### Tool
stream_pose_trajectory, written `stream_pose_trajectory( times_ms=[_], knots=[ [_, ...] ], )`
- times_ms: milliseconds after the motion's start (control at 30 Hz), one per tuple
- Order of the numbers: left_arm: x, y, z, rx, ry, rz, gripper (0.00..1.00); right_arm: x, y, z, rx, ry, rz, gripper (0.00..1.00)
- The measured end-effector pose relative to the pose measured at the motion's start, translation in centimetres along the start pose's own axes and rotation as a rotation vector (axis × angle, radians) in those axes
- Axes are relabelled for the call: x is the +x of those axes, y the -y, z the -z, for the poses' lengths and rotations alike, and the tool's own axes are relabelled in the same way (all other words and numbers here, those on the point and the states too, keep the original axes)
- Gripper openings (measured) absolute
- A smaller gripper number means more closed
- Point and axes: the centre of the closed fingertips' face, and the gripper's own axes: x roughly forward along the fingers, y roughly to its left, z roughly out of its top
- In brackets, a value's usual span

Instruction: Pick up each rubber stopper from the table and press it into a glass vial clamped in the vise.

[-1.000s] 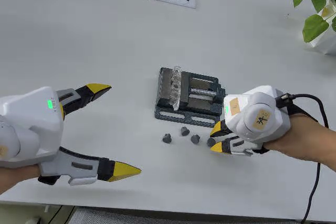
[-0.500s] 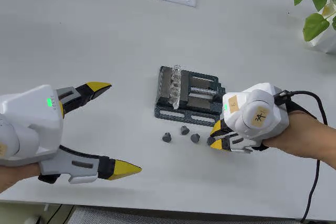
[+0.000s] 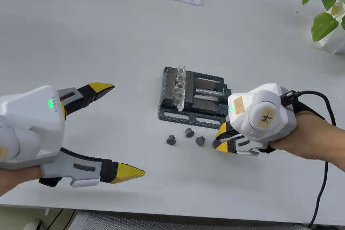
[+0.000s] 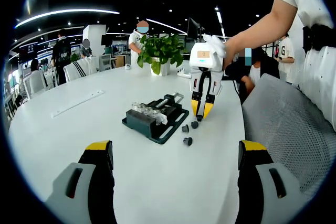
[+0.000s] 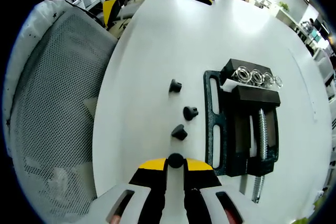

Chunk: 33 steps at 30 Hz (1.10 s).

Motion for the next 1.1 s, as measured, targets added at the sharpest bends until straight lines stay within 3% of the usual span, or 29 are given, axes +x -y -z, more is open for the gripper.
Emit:
stream_pose_trajectory(
  times_ms=[233,633,1100],
  knots=[
    [0.1,0.0,0.1,0.003,-0.006,0.003,0.99,-0.1,0.0,-0.1,0.006,0.005,-0.004,0.07],
    [0.1,-0.1,-0.1,0.008,-0.003,0.004,0.99,-1.9,0.3,-1.1,0.003,0.020,0.001,0.06],
    [0.1,-0.3,0.2,0.011,-0.006,0.005,0.99,-4.5,1.7,-3.6,-0.023,0.049,0.025,0.06]
  ],
)
